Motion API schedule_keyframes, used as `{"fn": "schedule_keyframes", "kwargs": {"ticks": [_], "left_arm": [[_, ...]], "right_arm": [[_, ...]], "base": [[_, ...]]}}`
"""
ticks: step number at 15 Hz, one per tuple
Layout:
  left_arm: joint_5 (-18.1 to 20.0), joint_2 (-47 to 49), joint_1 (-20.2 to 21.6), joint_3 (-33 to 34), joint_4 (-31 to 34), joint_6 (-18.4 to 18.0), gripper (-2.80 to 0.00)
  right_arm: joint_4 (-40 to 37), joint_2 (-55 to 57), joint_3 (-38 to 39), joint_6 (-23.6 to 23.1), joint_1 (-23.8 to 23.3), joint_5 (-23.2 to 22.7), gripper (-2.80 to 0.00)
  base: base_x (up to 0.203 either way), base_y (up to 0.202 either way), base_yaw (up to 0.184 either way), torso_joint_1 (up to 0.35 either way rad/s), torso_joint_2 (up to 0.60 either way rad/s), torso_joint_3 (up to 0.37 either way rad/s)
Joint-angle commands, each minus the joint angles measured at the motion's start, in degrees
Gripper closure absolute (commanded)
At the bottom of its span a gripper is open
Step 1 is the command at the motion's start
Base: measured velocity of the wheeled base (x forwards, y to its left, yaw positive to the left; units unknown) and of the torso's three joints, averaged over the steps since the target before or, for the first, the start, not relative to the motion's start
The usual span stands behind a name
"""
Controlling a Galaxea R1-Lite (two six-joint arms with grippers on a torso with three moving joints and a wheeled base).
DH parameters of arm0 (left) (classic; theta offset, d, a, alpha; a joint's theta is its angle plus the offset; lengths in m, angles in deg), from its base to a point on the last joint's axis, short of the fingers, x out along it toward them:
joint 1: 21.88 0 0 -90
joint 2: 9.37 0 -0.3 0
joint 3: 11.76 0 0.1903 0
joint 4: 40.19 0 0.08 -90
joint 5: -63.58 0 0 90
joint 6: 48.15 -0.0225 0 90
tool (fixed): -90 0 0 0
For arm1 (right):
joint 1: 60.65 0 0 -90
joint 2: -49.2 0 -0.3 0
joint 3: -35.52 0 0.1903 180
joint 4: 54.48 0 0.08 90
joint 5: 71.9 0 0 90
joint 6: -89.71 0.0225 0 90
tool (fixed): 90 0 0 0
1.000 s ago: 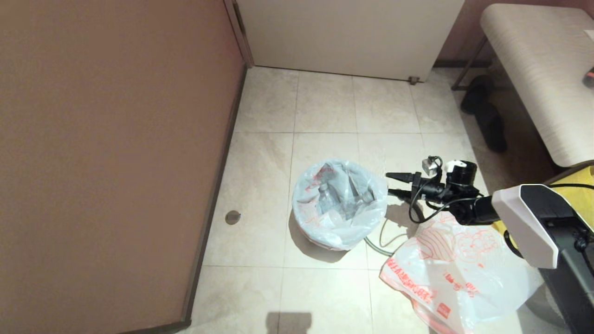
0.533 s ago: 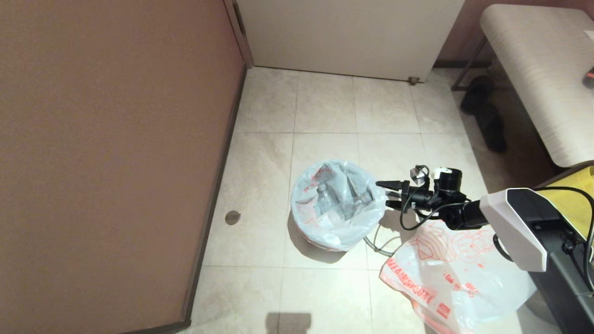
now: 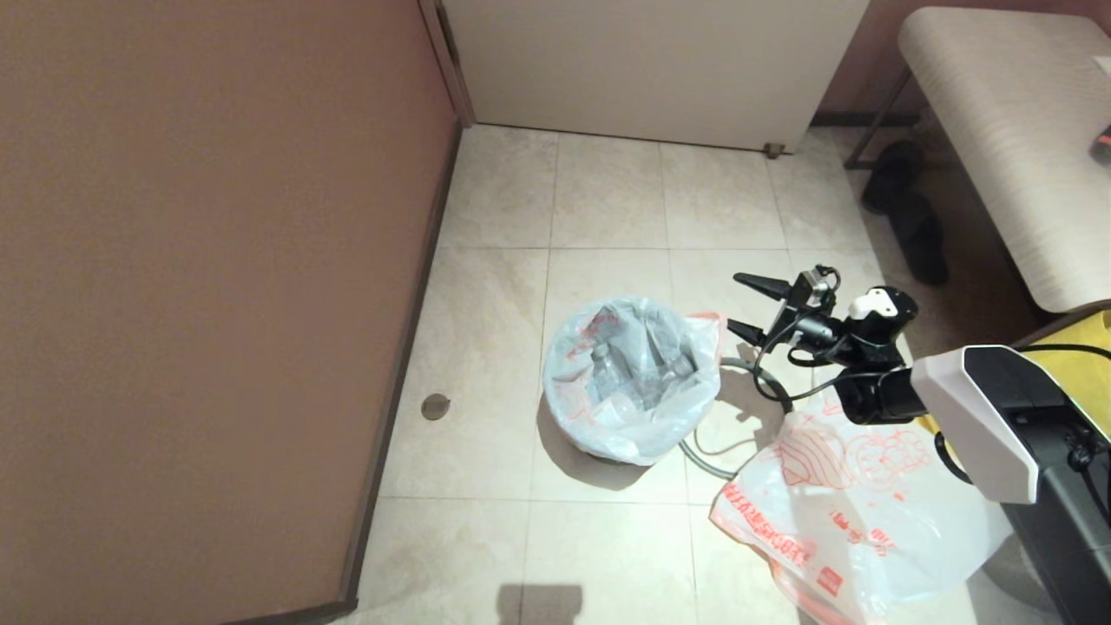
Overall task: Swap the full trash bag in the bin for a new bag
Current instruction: Place the trash bag on the floor
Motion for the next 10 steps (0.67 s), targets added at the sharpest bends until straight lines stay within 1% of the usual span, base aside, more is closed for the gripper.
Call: {"fn": "schedule_keyframes", "kwargs": {"ticks": [1, 2, 4, 6, 9, 10], "left_arm": [[0.04, 0.07, -0.05, 0.00, -0.01, -0.12, 0.00], [0.04, 0.07, -0.04, 0.00, -0.02, -0.04, 0.00], [0.04, 0.07, -0.06, 0.00, 0.05, -0.13, 0.00], [0.04, 0.07, 0.00, 0.00, 0.04, -0.13, 0.00], [0.04, 0.07, -0.04, 0.00, 0.02, -0.07, 0.00], [0.04, 0.07, -0.06, 0.00, 0.05, -0.04, 0.00]], "right_arm": [[7.56, -0.29, 0.32, 8.49, -0.79, -0.75, -2.80], [7.94, -0.43, 1.08, 8.51, -0.53, -1.41, -2.80], [8.90, -1.03, 2.80, 8.67, -0.24, -5.20, -2.80], [9.16, -0.77, 2.88, 8.60, 0.21, -7.52, -2.80], [6.61, 1.44, -0.79, 7.97, -1.00, -7.25, -2.80], [4.66, 1.99, -1.28, 5.61, -1.55, -6.96, -2.80]], "base": [[0.000, 0.000, 0.000, 0.000, 0.00, 0.000], [0.000, 0.000, 0.000, 0.000, 0.00, 0.000], [0.000, 0.000, 0.000, 0.000, 0.00, 0.000], [0.000, 0.000, 0.000, 0.000, 0.00, 0.000], [0.000, 0.000, 0.000, 0.000, 0.00, 0.000], [0.000, 0.000, 0.000, 0.000, 0.00, 0.000]]}}
